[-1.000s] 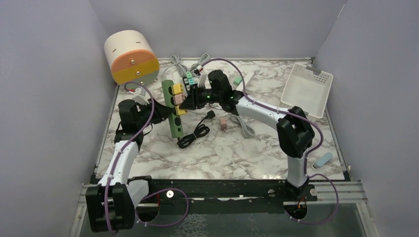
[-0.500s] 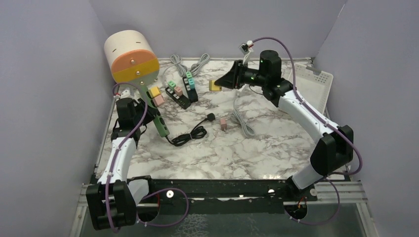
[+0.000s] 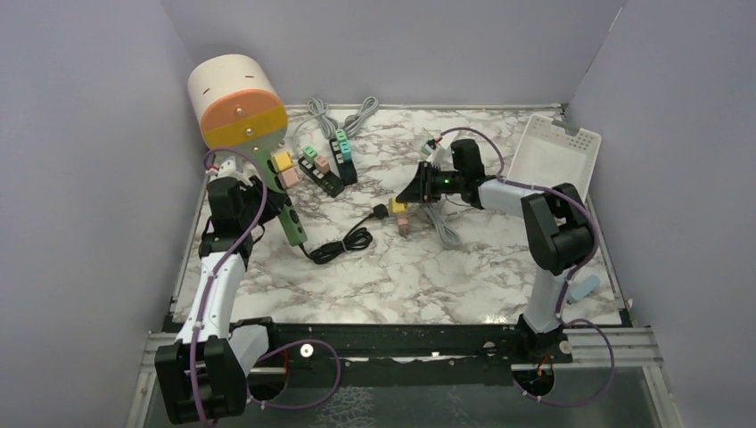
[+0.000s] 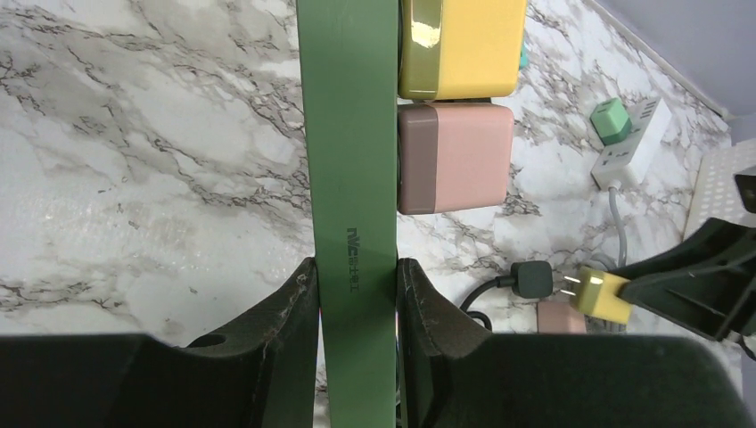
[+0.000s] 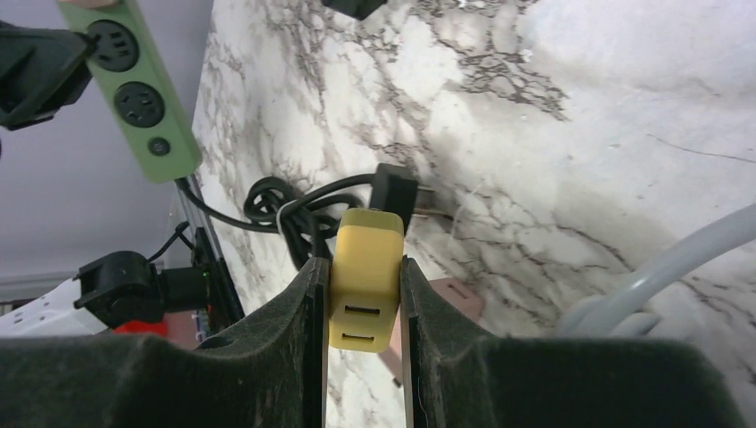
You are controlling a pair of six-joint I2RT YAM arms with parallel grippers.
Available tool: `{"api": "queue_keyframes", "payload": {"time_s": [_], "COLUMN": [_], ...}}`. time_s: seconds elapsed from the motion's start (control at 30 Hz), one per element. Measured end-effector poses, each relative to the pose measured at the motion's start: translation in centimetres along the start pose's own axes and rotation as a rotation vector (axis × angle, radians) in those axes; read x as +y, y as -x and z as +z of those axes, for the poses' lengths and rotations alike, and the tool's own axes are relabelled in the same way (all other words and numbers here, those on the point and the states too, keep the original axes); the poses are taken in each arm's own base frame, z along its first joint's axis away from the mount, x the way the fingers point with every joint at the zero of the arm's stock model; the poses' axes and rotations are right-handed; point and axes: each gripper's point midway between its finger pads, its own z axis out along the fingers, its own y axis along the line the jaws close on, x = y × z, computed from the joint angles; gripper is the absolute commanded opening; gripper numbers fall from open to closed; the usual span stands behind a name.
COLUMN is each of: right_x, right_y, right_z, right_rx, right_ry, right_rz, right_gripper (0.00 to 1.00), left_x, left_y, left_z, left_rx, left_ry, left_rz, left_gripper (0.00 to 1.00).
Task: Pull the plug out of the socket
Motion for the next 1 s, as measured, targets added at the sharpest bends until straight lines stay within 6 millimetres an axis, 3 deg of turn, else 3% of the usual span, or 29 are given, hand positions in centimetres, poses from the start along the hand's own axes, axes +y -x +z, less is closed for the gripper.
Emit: {"api": "queue_keyframes", "payload": {"time_s": [0.17,0.23,0.3,0.37,0.63,0.8,0.93,1.0], "right_x": [-2.6,-2.8,-2.9,-3.0,-3.1,0.1,5.6,8.4], "right_y": [-0.5,-0.4,-0.1,0.3,2.3,6.0,8.6,8.8], "right_z": [1.2,1.5,1.7,1.8,1.7,1.3,2.0,2.9], "right_rx": [0.002,-0.004,-0.009,-0.016,-0.044,-0.101,-0.148,-0.150], "right_ry": [0.010,0.015,0.017,0.016,-0.028,-0.029,0.039,0.081], "right_rz": [0.019,0.012,0.005,-0.007,-0.080,-0.180,-0.284,-0.327], "right_gripper": [0.01,0.11,0.31,0.40,0.53,0.54,0.58,0.58], "left_x": [-0.5,-0.6,-0.7,-0.8,-1.7,-2.9,-4.8,-6.1], "left_y": [0.2,0.2,0.2,0.2,0.0,-0.1,-0.5,-1.1], "left_z": [-0.2,-0.2,-0.2,-0.2,-0.4,-0.7,-1.0,-1.2], "left_rx": [-0.005,-0.004,-0.003,-0.002,0.010,0.011,0.013,0.023], "left_ry": [-0.026,-0.030,-0.035,-0.045,-0.093,-0.135,-0.194,-0.233], "left_rz": [0.012,0.014,0.017,0.021,0.028,0.042,0.068,0.086], "left_gripper": [0.00,0.00,0.00,0.00,0.00,0.00,0.00,0.00]}}
